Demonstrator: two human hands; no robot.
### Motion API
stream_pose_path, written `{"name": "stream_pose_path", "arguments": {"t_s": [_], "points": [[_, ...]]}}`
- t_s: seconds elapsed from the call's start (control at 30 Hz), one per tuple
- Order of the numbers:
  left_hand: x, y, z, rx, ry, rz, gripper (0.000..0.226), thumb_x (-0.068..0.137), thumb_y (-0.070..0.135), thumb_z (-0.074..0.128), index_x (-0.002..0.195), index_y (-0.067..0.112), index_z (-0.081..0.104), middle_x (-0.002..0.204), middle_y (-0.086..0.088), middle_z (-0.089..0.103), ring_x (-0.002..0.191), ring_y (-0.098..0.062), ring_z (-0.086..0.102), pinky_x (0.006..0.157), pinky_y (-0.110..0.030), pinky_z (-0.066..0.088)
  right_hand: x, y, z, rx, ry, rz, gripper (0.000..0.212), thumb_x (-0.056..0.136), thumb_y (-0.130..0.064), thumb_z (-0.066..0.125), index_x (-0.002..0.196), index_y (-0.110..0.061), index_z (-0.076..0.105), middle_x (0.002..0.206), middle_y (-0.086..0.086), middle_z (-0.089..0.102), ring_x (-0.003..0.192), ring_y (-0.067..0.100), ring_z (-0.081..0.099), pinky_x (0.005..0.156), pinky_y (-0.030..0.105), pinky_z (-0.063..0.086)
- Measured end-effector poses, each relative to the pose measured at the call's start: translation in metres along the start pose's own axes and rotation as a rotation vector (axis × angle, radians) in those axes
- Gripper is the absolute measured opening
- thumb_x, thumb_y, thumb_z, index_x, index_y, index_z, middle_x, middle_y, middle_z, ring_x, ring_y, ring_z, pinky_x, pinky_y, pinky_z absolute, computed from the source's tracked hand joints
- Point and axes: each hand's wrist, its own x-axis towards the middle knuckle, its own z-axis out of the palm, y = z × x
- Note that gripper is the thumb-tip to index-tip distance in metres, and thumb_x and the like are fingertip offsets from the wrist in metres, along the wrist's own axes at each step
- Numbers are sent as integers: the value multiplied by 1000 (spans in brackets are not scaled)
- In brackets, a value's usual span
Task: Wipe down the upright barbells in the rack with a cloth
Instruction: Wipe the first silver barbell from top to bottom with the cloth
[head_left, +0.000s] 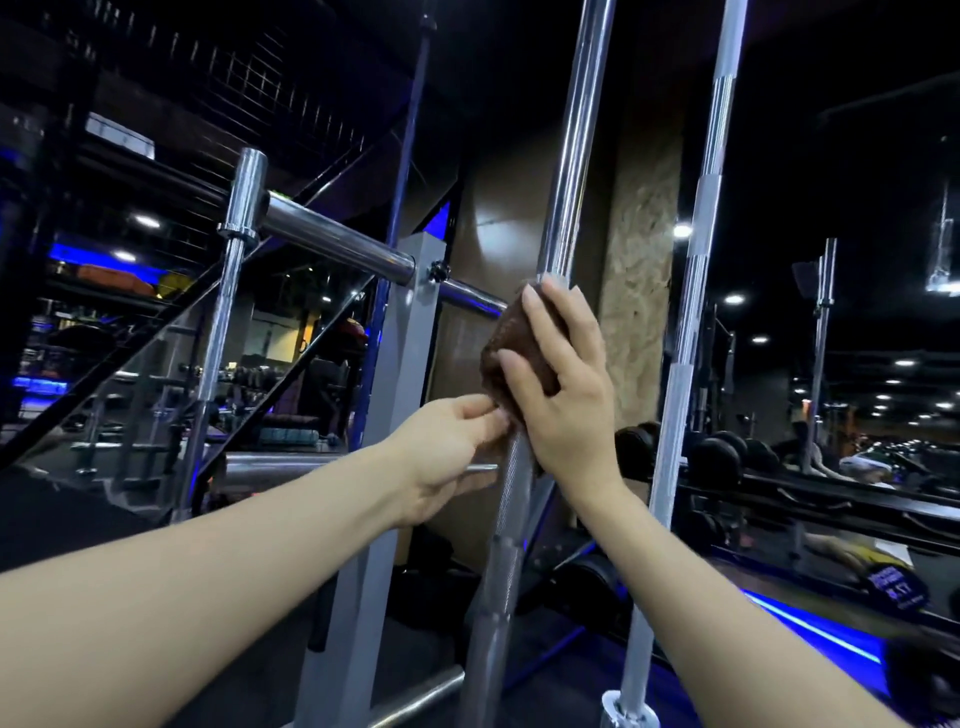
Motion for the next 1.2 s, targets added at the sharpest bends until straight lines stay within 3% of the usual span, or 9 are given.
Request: {"name": "stream_pose_path", "arguments": {"t_s": [0.17,0.27,0.47,0.6,0.73,0.83,0.93,1.03,1.2], "points": [[-14,-13,-4,9,-37,-18,27,96,15,51,120,25,60,120,1,66,122,-22,55,102,-42,44,12,1,-13,-51,-85,-22,42,92,-18,57,131,-2,55,144,16,41,137,30,36,116,25,23],[-17,-11,-4,9,-40,-23,27,94,10,52,106,32,63,121,3,66,119,-20,58,100,-41,46,62,2,-11,-69,-21,73,43,93,-17,58,134,-4,53,146,14,39,136,23,34,110,8,16],[-26,-18,-7,-39,-24,-11,34,95,5,50,124,22,58,122,0,64,113,-15,60,89,-32,50,0,-7,-4,-37,3,45,51,89,-14,63,137,-3,48,144,12,39,136,22,34,115,21,23],[-34,-29,-7,-38,-16,-39,37,95,7,50,130,21,54,123,4,63,112,-13,57,95,-34,46,-40,-14,-6,-9,-19,92,50,87,-9,65,135,-2,50,144,13,35,134,18,32,112,12,19],[-37,-30,-6,-51,-5,-44,35,95,7,50,125,25,56,123,6,63,108,-12,59,100,-39,45,-8,-12,-10,-77,-34,67,45,90,-12,62,133,-3,52,143,21,36,134,28,36,111,9,19],[-36,-33,-6,-32,-25,-30,33,96,6,50,111,33,61,116,10,66,113,-13,60,104,-43,43,16,-11,-7,-81,55,105,47,92,-17,59,137,-5,49,143,17,39,132,19,34,103,-1,14],[-34,-42,-7,14,-39,1,38,95,7,51,120,35,59,109,14,66,106,-10,61,102,-40,44,3,-10,-5,-64,95,96,51,92,-15,60,139,-2,45,142,17,39,129,4,28,105,1,15],[-34,-50,-6,80,-21,35,52,93,8,56,137,33,46,123,10,60,111,-20,61,96,-39,47,-36,-12,-3,-58,73,78,54,90,-14,61,138,3,43,141,23,37,132,11,28,112,11,16],[-37,-58,-1,164,43,60,72,85,2,66,142,35,38,120,6,56,92,-18,63,95,-50,49,-46,-20,-3,-65,21,149,53,91,-22,56,138,0,44,142,26,34,133,23,34,111,8,16]]}}
